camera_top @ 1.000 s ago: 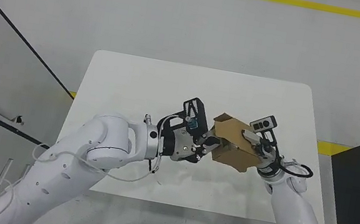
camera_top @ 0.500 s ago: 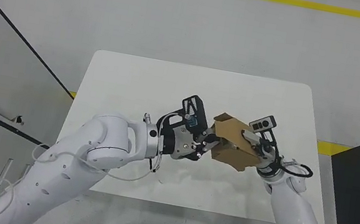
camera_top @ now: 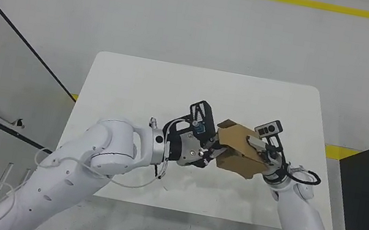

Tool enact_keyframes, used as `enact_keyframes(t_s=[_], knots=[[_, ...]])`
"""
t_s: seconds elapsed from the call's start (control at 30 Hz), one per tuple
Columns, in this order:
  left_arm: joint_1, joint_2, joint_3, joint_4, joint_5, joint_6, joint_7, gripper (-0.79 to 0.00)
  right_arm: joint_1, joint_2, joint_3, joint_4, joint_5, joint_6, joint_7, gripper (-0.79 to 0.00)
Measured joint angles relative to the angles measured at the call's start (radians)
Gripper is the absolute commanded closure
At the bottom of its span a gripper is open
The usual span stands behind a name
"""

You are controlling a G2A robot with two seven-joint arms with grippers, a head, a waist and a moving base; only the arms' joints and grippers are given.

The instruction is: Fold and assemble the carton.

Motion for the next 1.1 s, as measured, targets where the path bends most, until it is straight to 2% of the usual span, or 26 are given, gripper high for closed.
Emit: enact_keyframes(t_s=[1.1], knots=[[-0.01, -0.004, 0.016, 0.003, 0.0, -0.005, -0.013, 0.0, -0.006, -0.001, 0.0, -0.006, -0.002, -0.002, -0.005, 0.0]])
